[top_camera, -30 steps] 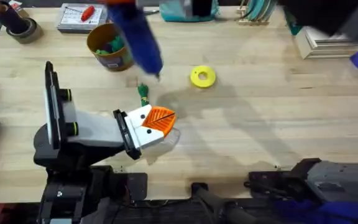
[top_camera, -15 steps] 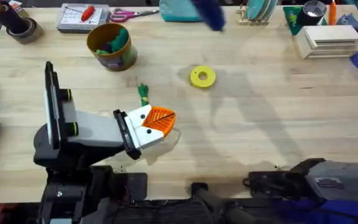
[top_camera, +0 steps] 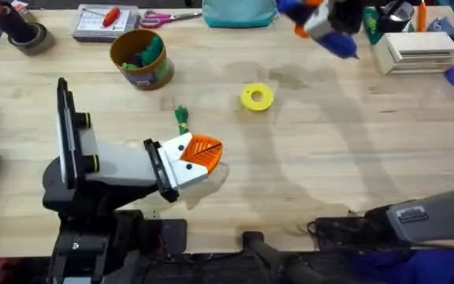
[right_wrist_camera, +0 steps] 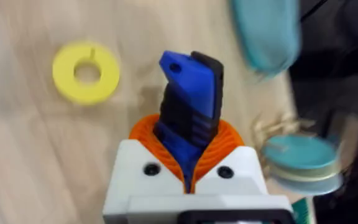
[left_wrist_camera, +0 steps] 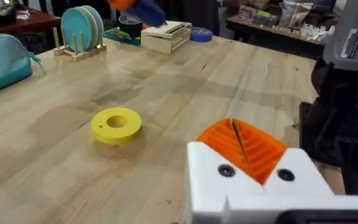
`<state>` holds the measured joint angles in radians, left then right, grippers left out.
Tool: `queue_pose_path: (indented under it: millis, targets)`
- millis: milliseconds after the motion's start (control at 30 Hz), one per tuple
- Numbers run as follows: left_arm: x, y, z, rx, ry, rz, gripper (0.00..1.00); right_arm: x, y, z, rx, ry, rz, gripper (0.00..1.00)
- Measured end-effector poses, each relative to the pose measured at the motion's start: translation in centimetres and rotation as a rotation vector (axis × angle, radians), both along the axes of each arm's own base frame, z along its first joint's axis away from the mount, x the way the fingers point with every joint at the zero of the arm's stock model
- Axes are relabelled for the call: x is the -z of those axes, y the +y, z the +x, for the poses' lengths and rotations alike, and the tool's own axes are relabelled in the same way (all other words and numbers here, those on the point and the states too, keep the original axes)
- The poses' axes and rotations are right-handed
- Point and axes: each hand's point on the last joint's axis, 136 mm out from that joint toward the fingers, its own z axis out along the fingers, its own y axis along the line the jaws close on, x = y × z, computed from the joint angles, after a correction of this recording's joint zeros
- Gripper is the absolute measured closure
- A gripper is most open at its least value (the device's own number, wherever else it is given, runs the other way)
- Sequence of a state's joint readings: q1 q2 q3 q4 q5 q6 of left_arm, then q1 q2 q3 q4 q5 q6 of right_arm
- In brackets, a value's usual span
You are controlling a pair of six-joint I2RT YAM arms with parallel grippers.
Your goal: Pick up the gripper from the table and insert it into the empty holder that is missing its gripper. Then pick up a screw, insert it into the mounting hole, and use the screwdriver to tighten it. Finally, clean up the table by picking up the vegetable and placing it into the bucket.
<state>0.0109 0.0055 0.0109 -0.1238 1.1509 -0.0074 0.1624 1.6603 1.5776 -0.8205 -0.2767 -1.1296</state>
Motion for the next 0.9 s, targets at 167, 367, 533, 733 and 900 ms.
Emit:
queue_pose_path:
  millis: [167,367,533,733,900]
  targets:
    - [0.0,0.0,0.0,0.0,0.0,0.0,0.99,5.1,-2.6,0.2,0.0,0.121,-0.144,0.976]
    - [0.0,0.0,0.0,0.0,0.0,0.0,0.99,9.5,-4.0,1.1,-0.037,0.181,-0.265,0.976]
    - [0.0,0.0,0.0,0.0,0.0,0.0,0.99,12.6,-4.3,1.3,-0.08,0.236,-0.311,0.976]
    - [0.0,0.0,0.0,0.0,0.0,0.0,0.99,15.8,-4.4,1.9,-0.104,0.273,-0.331,0.976]
    - [0.0,0.0,0.0,0.0,0.0,0.0,0.99,17.7,-4.7,2.0,-0.104,0.301,-0.357,0.976]
